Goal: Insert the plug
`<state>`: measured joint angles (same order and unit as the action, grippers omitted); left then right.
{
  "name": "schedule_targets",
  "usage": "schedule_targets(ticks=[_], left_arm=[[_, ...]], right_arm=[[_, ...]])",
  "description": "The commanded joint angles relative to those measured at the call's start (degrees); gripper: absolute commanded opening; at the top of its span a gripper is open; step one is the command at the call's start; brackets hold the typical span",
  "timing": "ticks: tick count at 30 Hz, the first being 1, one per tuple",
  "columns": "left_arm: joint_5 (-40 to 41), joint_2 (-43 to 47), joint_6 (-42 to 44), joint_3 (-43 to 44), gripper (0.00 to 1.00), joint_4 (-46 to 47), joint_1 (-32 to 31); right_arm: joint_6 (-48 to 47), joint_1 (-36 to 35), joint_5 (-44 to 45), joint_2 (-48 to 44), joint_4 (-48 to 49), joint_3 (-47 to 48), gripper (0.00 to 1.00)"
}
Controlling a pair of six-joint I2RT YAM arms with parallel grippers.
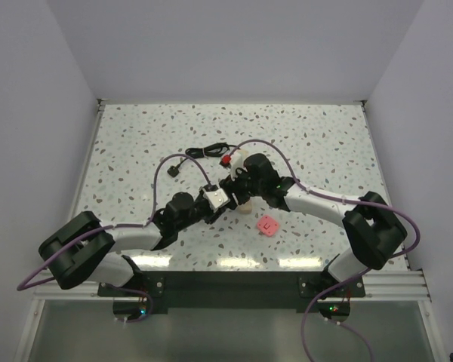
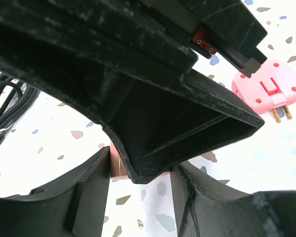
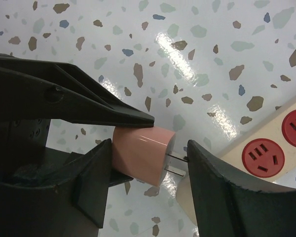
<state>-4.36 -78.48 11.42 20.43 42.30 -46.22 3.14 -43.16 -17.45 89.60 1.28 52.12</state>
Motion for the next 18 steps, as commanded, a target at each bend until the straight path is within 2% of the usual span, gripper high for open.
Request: schedule_targets(ticks=[1,3,6,11,14,18], left_arm=[[6.64,1.92,0.89,3.66,0.16,9.99,0.78],[7.17,1.75,0.45,2.87,0.24,11.56,0.78],[8.40,1.57,-0.78,0.94,0.34,15.07,0.86],[9.55,2.19,-4.99,-1.35,0.81,17.72,1.30],[9.20,3.06,-7.54,-3.81,0.90,20.53,1.92],[6.38,3.51,-10.53,-6.45,0.94,22.64,2.53]], right_arm=[[0.02,-0.70,-0.39,0.66,-5.85,1.14,0.21],[1.25,-0.61,1.10,0.66,-5.94,1.32,0.00],[3.53,0.26,1.37,1.10,-5.50,1.76,0.00],[8.19,5.01,0.67,0.23,-2.08,1.23,0.00],[9.52,5.45,1.81,-1.27,-1.45,1.23,0.00],[12.33,5.63,3.48,-2.94,1.53,1.41,0.00]])
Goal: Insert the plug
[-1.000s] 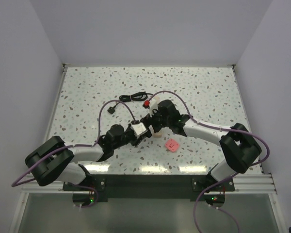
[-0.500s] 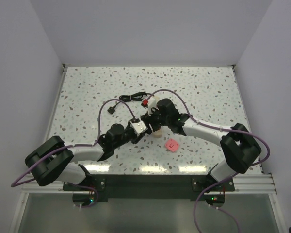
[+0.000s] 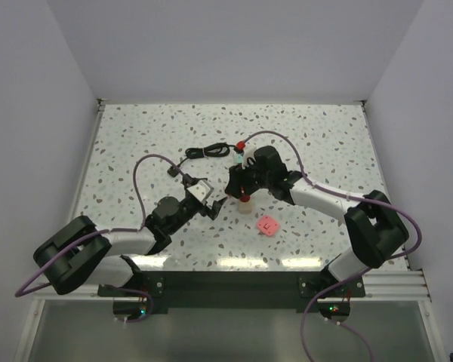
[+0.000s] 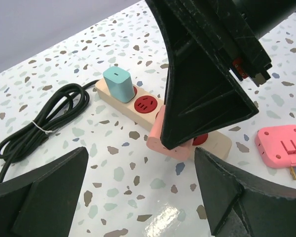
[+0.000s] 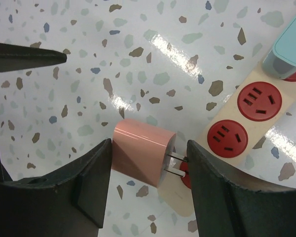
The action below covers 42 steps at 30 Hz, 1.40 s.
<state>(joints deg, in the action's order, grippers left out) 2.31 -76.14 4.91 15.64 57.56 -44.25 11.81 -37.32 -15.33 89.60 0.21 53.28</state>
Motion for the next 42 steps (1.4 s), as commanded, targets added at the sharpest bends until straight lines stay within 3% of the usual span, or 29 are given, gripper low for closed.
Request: schedule_targets(ticks=[1,7,16,27,37,42], left_arm=[[-0.28,1.17,-4.46,-2.01,0.95,7.91,0.65],[-1.43,-2.86,-17.89,-2.63,0.93,15.21,1.01],[3.05,-12.44,-29.06,-0.08,0.91,26.63,1.01],[4.55,-16.85,-34.17,1.06,0.88,37.27,1.27],[7.45,-17.73,-39.18,-3.33,0.85,50.00,1.71],[7.72,-17.64,-40.77,-3.42,0.85,51.07,1.62]], right_arm=[[4.44,-0.21,1.71,-3.20,4.35,-0.01,0.00],[9.19,-0.21,5.22,-6.10,10.68,-3.00,0.00],[13.67,-0.65,5.05,-7.78,18.25,-6.96,0.00],[14.82,-2.32,5.23,-7.95,20.71,-8.28,0.00],[15.70,-2.58,6.19,-7.86,21.59,-9.42,0.00],[16.40,-2.49,6.37,-8.22,22.56,-9.86,0.00]])
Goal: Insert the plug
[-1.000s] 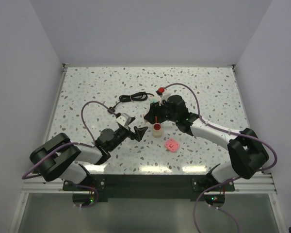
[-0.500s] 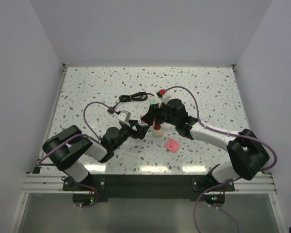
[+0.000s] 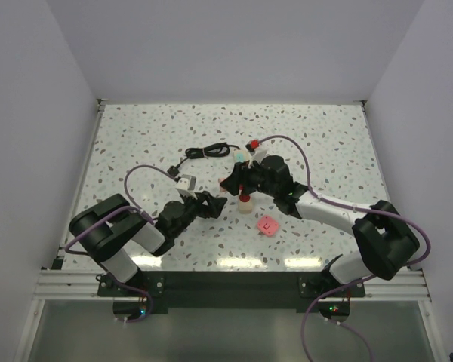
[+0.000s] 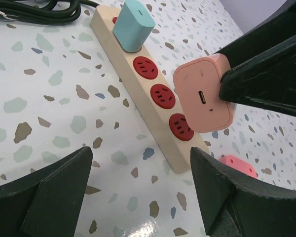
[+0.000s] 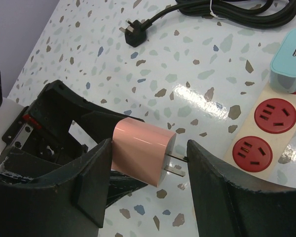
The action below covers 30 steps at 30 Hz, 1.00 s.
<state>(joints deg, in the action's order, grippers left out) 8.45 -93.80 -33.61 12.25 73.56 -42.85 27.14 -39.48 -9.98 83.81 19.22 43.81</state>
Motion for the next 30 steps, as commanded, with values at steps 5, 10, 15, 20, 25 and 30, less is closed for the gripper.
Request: schedule_targets(ticks=[5,10,15,20,25,30], left_arm=[[0.69,2.56,-2.26,0.32,0.85,35.07,0.31],[0.17,4.42,-1.99,1.54,0.85,34.28,0.31],[-0.45,4.50,-2.34,2.60,0.85,34.37,0.31],[-0.98,5.56,-2.08,3.04,0.85,34.55,0.31],[-0.36,6.35,-0.76,3.74,0.83,33.84,0.31],[-1.32,5.21,-0.50,4.62,0.54,35.07,0.40]], right_arm=[[0.90,-0.33,1.89,-2.42,2.84,-0.31,0.00],[1.08,-0.33,1.63,-2.42,2.84,-0.22,0.00],[0.90,-0.68,1.72,-2.16,2.57,-0.13,0.00],[0.55,-1.03,2.33,-2.16,2.22,-0.13,0.00],[0.38,-1.47,2.24,-2.25,2.14,-0.04,0.00],[0.46,-1.91,2.07,-3.04,2.31,-0.48,0.00]])
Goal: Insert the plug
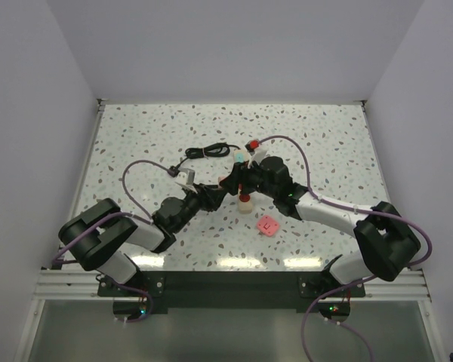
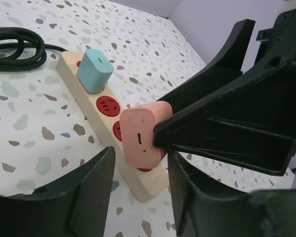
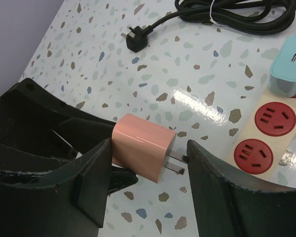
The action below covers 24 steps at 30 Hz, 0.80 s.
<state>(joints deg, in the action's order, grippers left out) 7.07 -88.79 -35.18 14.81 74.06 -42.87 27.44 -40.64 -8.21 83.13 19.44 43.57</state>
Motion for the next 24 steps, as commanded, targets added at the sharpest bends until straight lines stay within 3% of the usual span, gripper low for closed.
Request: schedule_targets(ticks=[1,2,4,7,12,19,24], left_arm=[[-0.47,-0.06,0.73,2.33,0.48,34.66,0.51],[-1.09,-0.67,0.38,2.59,0.39,34.57,0.60],[-2.23,-1.12,0.20,3.30,0.31,34.57,0.77],[-3.03,-1.29,0.46,3.82,0.00,34.57,0.77],[-10.22,-0.33,5.99,3.30,0.00,34.57,1.74],[-22.61,-0.23,11.79,2.85,0.00,31.50,4.90],[-28.51,-1.73,14.96,5.05,0.00,25.26,6.22]], right_arm=[[0.16,-0.84,0.30,-2.45,2.18,-0.33,0.00],[0.24,-0.93,0.21,-2.71,2.35,-0.50,0.00],[0.24,-1.02,-0.31,-2.71,2.44,-0.68,0.00],[0.16,-1.02,-0.84,-2.28,2.18,-0.77,0.00],[-0.98,-1.02,-0.06,-2.80,0.42,-0.95,0.00],[-2.57,-0.14,2.93,-4.73,-2.83,-1.38,0.51],[-4.41,1.53,5.13,-6.49,-4.06,-1.12,0.64]])
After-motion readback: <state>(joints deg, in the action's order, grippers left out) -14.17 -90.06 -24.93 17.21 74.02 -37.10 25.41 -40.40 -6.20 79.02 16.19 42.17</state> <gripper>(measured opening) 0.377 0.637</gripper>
